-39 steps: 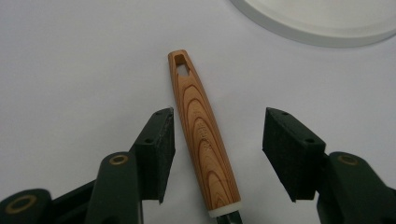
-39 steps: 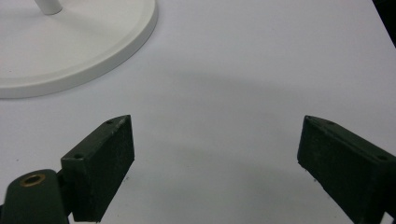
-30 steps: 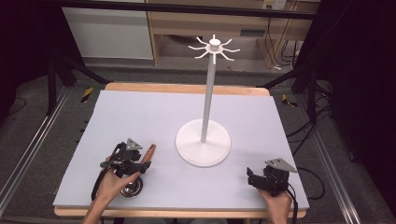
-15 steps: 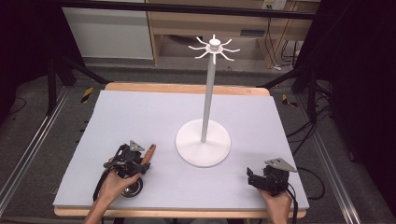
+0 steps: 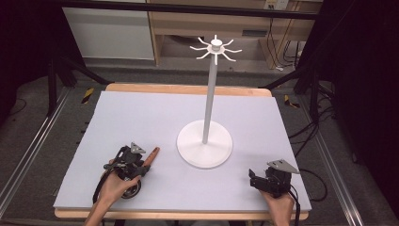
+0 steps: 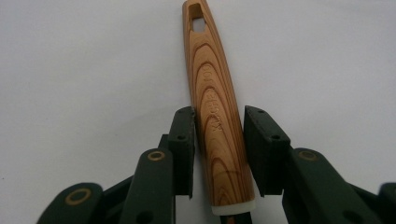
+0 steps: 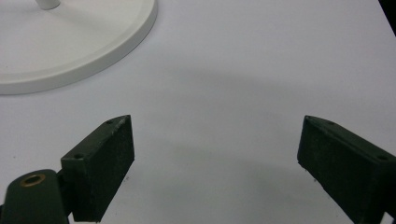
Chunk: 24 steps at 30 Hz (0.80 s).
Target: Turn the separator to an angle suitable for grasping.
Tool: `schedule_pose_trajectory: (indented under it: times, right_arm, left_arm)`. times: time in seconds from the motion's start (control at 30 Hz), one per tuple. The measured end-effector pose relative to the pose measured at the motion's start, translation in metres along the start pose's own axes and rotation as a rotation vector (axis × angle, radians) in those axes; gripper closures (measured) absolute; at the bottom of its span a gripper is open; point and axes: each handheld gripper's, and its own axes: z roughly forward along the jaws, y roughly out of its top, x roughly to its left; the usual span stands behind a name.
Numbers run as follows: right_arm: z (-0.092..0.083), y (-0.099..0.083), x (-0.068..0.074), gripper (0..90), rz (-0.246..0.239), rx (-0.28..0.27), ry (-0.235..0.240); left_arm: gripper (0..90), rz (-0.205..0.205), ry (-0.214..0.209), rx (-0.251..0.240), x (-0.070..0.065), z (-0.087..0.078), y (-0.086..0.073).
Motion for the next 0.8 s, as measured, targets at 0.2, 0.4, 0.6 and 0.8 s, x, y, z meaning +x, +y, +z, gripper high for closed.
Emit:
schedule_pose_trajectory:
  times: [0.2, 0.4, 0.6, 0.8]
  right_arm:
    - [0.000, 0.000, 0.000, 11.4, 0.001, 0.001, 0.000]
    - [0.000, 0.000, -0.001, 11.4, -0.001, 0.004, 0.003]
    - [0.000, -0.001, -0.002, 11.4, 0.005, 0.005, 0.002]
    - [0.001, -0.001, -0.002, 11.4, 0.004, 0.008, 0.002]
  left_arm:
    - [65.5, 0.015, -0.007, 0.014, -0.004, 0.000, 0.001]
    - [61.1, 0.020, -0.007, 0.016, -0.003, 0.000, 0.003]
    - [54.6, 0.024, -0.003, -0.014, -0.003, -0.011, 0.011]
    - [51.6, 0.037, -0.013, -0.010, -0.003, -0.010, 0.021]
